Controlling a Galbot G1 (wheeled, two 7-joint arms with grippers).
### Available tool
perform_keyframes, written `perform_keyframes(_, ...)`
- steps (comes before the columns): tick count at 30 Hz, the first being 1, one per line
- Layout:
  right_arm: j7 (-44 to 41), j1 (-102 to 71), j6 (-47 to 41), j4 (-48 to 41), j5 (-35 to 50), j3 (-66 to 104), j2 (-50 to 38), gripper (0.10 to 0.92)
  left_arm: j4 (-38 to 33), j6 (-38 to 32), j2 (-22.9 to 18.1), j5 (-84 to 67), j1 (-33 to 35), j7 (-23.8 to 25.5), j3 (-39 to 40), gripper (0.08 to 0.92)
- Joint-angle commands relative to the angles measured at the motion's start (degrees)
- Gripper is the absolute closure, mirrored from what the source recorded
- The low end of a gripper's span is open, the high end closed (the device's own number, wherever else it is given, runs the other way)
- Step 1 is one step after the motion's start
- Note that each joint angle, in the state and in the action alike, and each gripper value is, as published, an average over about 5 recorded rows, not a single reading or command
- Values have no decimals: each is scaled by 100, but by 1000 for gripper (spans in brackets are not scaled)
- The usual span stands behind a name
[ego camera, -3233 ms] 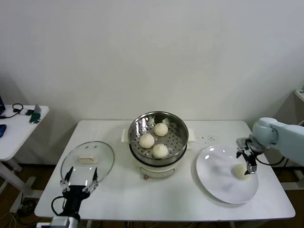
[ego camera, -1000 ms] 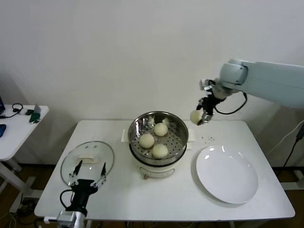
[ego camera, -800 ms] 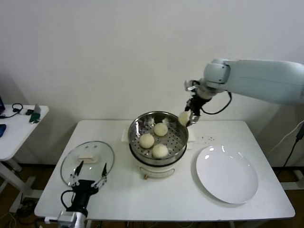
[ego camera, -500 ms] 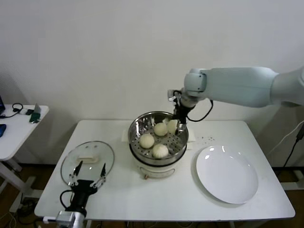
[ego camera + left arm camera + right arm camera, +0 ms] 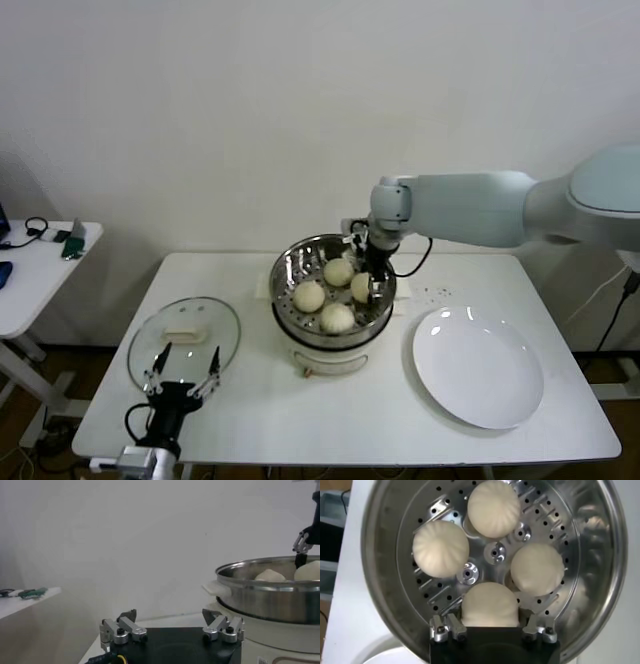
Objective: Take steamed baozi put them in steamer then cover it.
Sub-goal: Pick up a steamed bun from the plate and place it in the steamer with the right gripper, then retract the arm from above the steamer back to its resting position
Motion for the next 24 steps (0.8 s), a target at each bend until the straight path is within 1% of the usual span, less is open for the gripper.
perform_keyframes(1, 28, -179, -148, -141, -153, 106, 103, 231, 17, -16, 5, -44, 24, 1, -12, 177)
perform_keyframes(4, -40, -87, -179, -72, -142, 162, 30, 207, 15, -19, 5, -50, 23, 0, -17, 177)
perform_keyframes(8, -223, 163, -156, 156, -50, 250, -207, 203, 9, -23, 4, -54, 25, -2, -21, 177)
perform_keyframes(12, -457, 477, -21, 403, 129, 351, -661, 202, 15, -24, 5, -48, 14, -3, -21, 177)
perform_keyframes(15, -401, 599, 146, 587, 174, 537, -1103, 203, 30, -37, 5, -25, 13, -6, -3, 177)
perform_keyframes(17, -218, 610, 307, 741, 120, 734, -1422, 203, 40, -50, -2, 0, 14, -14, 17, 177)
perform_keyframes(20, 282, 556, 626, 1064, -69, 1069, -1956, 203, 36, -60, -6, 27, 10, -26, 27, 177)
perform_keyframes(24, 1567, 147, 1091, 1578, -434, 1627, -2754, 203, 44, -109, -2, 13, -40, -22, 6, 177)
